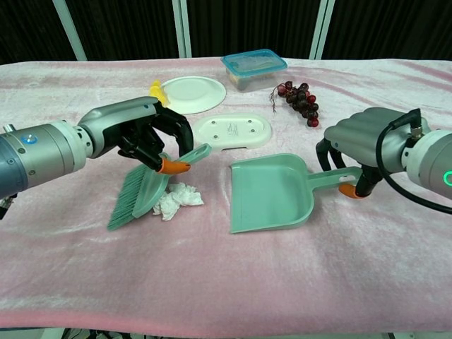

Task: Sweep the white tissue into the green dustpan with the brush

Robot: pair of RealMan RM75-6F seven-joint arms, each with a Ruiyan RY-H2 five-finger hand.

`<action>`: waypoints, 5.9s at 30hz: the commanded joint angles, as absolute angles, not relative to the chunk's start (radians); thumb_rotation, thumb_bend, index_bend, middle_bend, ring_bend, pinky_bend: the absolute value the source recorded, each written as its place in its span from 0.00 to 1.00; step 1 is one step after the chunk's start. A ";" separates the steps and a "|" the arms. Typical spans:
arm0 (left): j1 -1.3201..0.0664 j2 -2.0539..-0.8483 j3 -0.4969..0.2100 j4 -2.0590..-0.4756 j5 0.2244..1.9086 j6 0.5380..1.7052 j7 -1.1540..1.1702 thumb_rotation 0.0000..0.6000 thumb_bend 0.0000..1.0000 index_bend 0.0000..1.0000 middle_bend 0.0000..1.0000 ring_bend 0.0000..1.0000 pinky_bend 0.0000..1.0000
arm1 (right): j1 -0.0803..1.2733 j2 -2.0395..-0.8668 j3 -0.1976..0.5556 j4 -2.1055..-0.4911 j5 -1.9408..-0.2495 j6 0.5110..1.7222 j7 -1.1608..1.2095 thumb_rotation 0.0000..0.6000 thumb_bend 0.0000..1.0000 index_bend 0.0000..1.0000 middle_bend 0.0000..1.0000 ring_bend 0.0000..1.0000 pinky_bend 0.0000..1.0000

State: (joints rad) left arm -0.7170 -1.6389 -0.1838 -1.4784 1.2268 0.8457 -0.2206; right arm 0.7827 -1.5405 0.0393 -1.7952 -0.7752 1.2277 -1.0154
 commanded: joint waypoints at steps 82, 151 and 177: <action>-0.963 -1.992 -0.398 -1.316 1.218 0.879 -0.248 1.00 0.36 0.61 0.61 0.90 1.00 | 0.772 -1.460 -0.009 -1.899 -0.776 1.229 -1.002 1.00 0.48 0.70 0.67 0.67 0.78; -0.712 -1.504 -0.181 -1.526 1.225 0.938 -0.108 1.00 0.36 0.61 0.60 0.90 1.00 | 0.738 -1.468 -0.023 -1.936 -0.711 1.306 -1.052 1.00 0.30 0.17 0.25 0.63 0.78; -0.713 -1.428 -0.065 -1.604 0.922 0.919 0.346 1.00 0.24 0.54 0.53 0.90 1.00 | 0.708 -1.393 -0.025 -1.989 -0.762 1.312 -0.997 1.00 0.30 0.16 0.25 0.63 0.78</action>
State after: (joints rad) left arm -0.7153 -1.4269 -0.0675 -1.6071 0.9192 0.9168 0.3485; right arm 0.7083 -1.3932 -0.0247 -1.9893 -0.7618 1.3120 -0.9973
